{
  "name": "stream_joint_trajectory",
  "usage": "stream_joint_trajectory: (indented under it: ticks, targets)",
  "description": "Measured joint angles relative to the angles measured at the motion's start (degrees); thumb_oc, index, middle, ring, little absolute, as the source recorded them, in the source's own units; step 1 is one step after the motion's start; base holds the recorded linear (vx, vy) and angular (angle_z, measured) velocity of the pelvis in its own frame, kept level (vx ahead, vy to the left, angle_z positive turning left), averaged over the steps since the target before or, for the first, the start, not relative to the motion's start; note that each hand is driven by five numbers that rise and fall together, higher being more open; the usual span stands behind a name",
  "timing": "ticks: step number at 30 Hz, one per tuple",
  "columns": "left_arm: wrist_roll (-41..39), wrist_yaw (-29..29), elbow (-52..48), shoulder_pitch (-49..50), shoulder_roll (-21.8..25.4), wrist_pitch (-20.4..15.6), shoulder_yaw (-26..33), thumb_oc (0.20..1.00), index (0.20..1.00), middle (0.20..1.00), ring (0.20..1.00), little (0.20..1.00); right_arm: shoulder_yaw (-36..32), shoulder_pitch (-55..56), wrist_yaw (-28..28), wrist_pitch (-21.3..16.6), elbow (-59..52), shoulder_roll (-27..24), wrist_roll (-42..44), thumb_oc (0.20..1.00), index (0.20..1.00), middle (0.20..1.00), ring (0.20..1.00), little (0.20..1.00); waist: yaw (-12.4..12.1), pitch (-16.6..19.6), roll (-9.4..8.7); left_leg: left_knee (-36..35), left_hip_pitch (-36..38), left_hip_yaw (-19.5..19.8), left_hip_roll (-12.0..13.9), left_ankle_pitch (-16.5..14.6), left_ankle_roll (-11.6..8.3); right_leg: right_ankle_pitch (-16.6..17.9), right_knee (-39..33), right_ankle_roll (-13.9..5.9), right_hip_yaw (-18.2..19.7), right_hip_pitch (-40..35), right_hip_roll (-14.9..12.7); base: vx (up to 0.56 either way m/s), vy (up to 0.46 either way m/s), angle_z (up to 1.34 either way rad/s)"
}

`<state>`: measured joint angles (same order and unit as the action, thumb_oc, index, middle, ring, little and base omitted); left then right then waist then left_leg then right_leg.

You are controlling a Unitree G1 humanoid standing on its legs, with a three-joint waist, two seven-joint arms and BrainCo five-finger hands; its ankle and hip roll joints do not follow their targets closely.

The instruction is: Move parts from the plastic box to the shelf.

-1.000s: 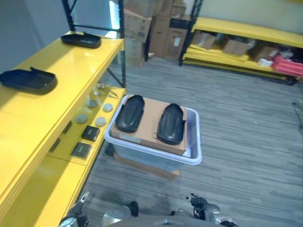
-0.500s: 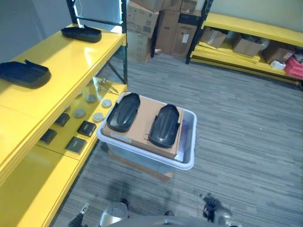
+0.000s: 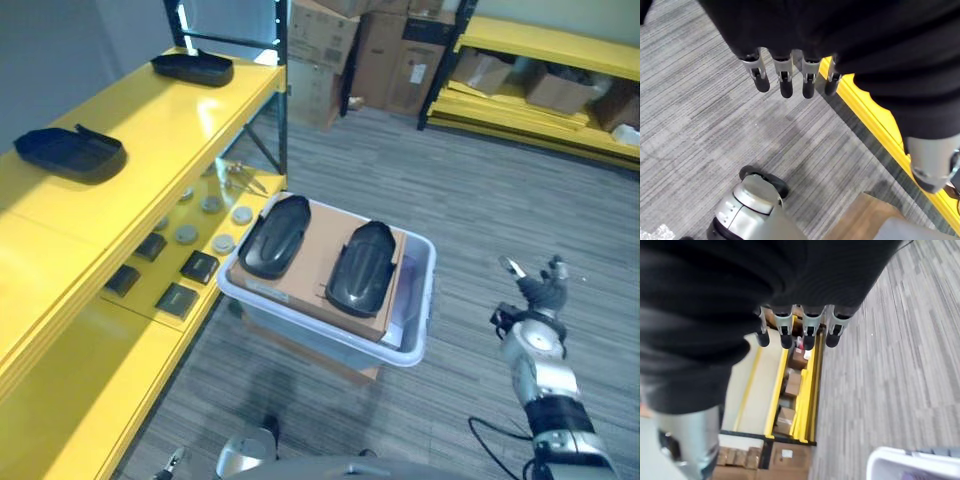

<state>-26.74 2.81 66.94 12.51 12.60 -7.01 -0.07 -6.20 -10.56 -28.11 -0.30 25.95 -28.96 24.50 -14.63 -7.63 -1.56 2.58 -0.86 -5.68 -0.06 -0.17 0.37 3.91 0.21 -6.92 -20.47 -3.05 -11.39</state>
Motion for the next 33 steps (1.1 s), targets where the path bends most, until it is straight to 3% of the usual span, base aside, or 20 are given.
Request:
stream_joint_trajectory:
  ticks: [2, 6, 10, 24, 28, 33]
  targets:
    - [0.1, -0.8, 0.1, 0.0, -0.3, 0.0, -0.1, 1.0, 1.0, 1.0, 1.0, 1.0, 1.9, -2.3, 0.1, 1.8, 6.5, 0.4, 0.5, 1.0, 1.0, 1.0, 1.0, 1.0, -1.3, -0.5, 1.02, -0.1, -0.1, 1.2, -0.6, -0.2, -0.31, -0.4, 0.3, -0.35, -1.3, -0.6, -0.5, 0.0, 0.1, 0.33]
    - [0.1, -1.9, 1.8, 0.2, -0.2, -0.1, -0.3, 1.0, 1.0, 1.0, 1.0, 1.0, 3.4, -6.0, -0.6, 1.6, 18.1, 1.6, 3.9, 1.0, 1.0, 1.0, 1.0, 1.0, -4.2, -0.8, 2.59, 0.3, -1.3, 3.0, -1.7, 0.0, -0.28, -1.0, 1.3, -0.96, -3.2, 0.0, -1.8, -0.02, 0.099, 0.3]
    - [0.1, -2.4, 2.4, 0.2, 0.0, -0.1, -0.8, 1.0, 1.0, 1.0, 1.0, 1.0, 4.1, -9.2, -0.9, 1.3, 24.1, 1.2, 4.6, 1.0, 1.0, 1.0, 1.0, 1.0, -5.6, -1.4, 3.24, 0.3, -3.2, 4.6, -2.8, 1.7, 1.03, -1.1, 2.6, -1.23, -5.0, 1.6, -3.0, -0.07, 0.082, 0.24]
    - [-0.2, -6.3, 1.8, -3.1, 0.5, 0.1, -2.5, 1.0, 1.0, 1.0, 1.0, 1.0, 6.2, -16.2, -0.5, 2.4, 29.0, -2.4, 4.4, 1.0, 1.0, 1.0, 1.0, 1.0, -7.1, -6.0, 3.35, 0.4, -8.4, 6.3, -3.0, 3.2, 0.25, -1.5, 5.3, -1.16, -5.8, 7.2, -3.6, -0.05, 0.04, 0.06]
    - [-0.4, -7.0, 1.5, -3.3, 0.5, 0.0, -2.7, 1.0, 1.0, 1.0, 1.0, 1.0, 8.3, -16.3, 1.8, 4.5, 32.3, -2.6, 2.6, 1.0, 1.0, 1.0, 1.0, 1.0, -7.3, -6.9, 3.46, 0.4, -8.4, 6.6, -3.0, 3.8, 0.76, -1.7, 5.5, -1.16, -6.0, 7.1, -3.7, -0.03, 0.04, 0.04]
    - [-2.5, -7.5, 1.5, -5.3, 0.6, -0.4, -4.6, 1.0, 1.0, 1.0, 1.0, 1.0, 9.5, -18.7, 3.9, 4.1, 35.8, -3.3, 2.0, 1.0, 1.0, 1.0, 1.0, 1.0, -7.3, -8.4, 3.78, 0.7, -11.2, 7.3, -3.2, 4.7, 0.41, -2.5, 8.3, -0.91, -6.2, 10.8, -4.3, -0.11, 0.057, 0.05]
